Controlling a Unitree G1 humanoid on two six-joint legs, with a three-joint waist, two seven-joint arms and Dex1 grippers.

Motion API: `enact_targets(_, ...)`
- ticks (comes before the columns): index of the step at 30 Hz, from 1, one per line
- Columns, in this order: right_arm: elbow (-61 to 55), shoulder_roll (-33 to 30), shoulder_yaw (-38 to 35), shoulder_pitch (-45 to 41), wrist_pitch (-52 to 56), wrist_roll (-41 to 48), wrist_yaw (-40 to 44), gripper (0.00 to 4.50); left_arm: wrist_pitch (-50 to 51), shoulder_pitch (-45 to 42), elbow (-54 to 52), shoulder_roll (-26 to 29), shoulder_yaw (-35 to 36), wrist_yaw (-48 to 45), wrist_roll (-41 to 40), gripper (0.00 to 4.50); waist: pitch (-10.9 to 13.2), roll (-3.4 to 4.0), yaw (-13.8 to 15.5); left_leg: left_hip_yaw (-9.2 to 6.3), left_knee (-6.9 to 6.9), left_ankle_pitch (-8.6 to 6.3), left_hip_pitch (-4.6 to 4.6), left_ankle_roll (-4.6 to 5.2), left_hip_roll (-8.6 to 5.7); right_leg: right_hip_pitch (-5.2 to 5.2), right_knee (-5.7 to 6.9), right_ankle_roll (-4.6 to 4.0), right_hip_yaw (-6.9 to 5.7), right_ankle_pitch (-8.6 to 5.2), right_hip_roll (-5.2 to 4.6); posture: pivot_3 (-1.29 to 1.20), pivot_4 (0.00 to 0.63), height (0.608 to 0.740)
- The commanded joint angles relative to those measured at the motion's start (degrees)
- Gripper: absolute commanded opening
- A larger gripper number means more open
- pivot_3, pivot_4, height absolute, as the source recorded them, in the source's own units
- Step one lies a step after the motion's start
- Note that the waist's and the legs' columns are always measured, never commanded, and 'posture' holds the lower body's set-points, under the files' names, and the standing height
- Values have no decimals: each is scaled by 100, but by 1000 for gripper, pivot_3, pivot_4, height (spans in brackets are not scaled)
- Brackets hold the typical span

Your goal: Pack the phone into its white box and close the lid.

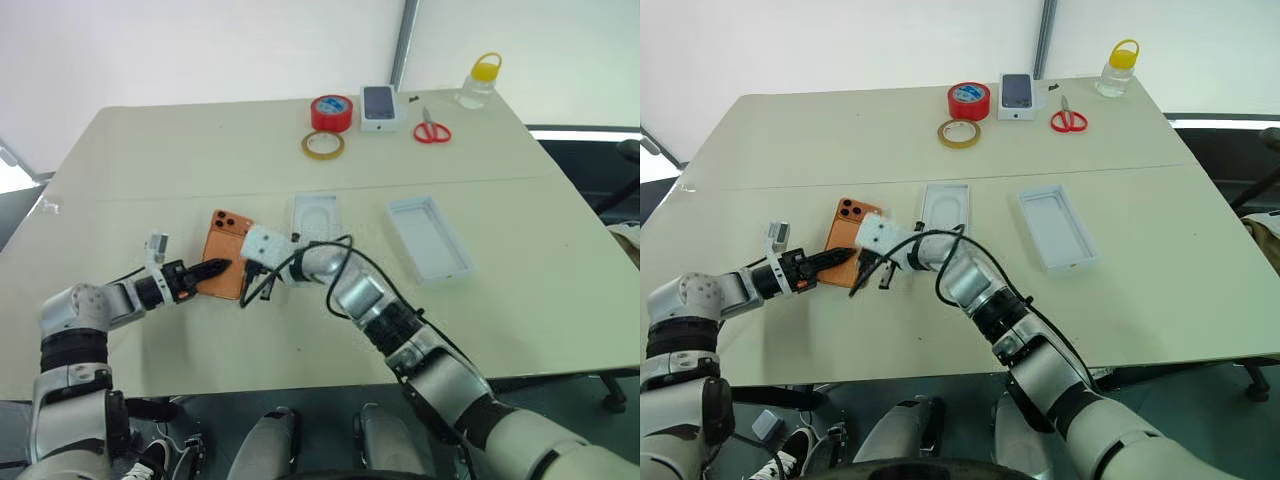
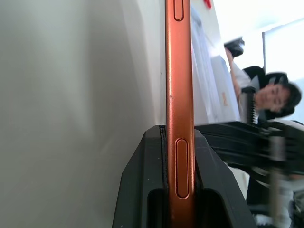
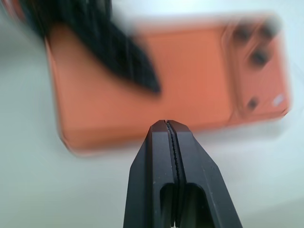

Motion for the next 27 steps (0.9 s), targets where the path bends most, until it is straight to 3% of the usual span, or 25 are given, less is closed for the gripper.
enact_targets(1, -625, -245, -417, -152, 387, 597, 427, 841, -139, 289, -797, -290, 555, 523, -385, 0, 0, -2, 7, 0, 1, 0, 0, 0, 0, 1, -1, 0, 0, 0, 0, 0, 150, 740)
enact_targets(7, -937, -1677, -30, 191, -539, 370, 1266, 3911, 68, 911, -2128, -905, 734, 1128, -935, 0, 9, -15, 49, 1, 0, -6, -8, 9, -4, 11, -36, 1, -4, 0, -8, 0, 150, 740)
enact_targets(11, -660, -2303, 137, 331, -1087, 225, 1598, 3911, 317, 731, -2229, -1283, 1084, 1857, -1373, 0, 18, -26, 22, 1, -1, -6, -8, 10, -1, 19, -40, 1, -7, 1, -6, 0, 150, 740)
enact_targets(17, -183, -2587, 217, 256, -1762, 4, 1618, 3911, 199, 620, -2376, -1567, 1192, 2445, -1669, 0, 33, -51, 19, 2, 0, -4, -8, 7, 3, 36, -38, -1, -8, 2, -2, 0, 150, 740)
enact_targets(20, 115, -2607, 225, 227, -2042, -118, 1542, 3073, 183, 599, -2459, -1583, 1140, 2547, -1778, 0, 36, -56, 37, 2, 1, -2, -8, 3, 2, 39, -40, -1, -8, 2, -3, 0, 150, 740)
enact_targets(23, 210, -2585, 172, 240, -2143, -112, 1550, 1537, 228, 553, -2460, -1577, 1177, 2662, -1944, 0, 40, -60, 45, 2, 2, 3, -8, -5, 2, 41, -42, -1, -9, 2, -4, 0, 150, 740)
enact_targets(27, 276, -2542, 113, 225, -2120, -80, 1544, 1537, 203, 583, -2477, -1508, 1118, 2734, -2006, 0, 41, -61, 37, 2, 1, 11, -8, -19, 2, 42, -44, -1, -10, 2, -3, 0, 150, 740)
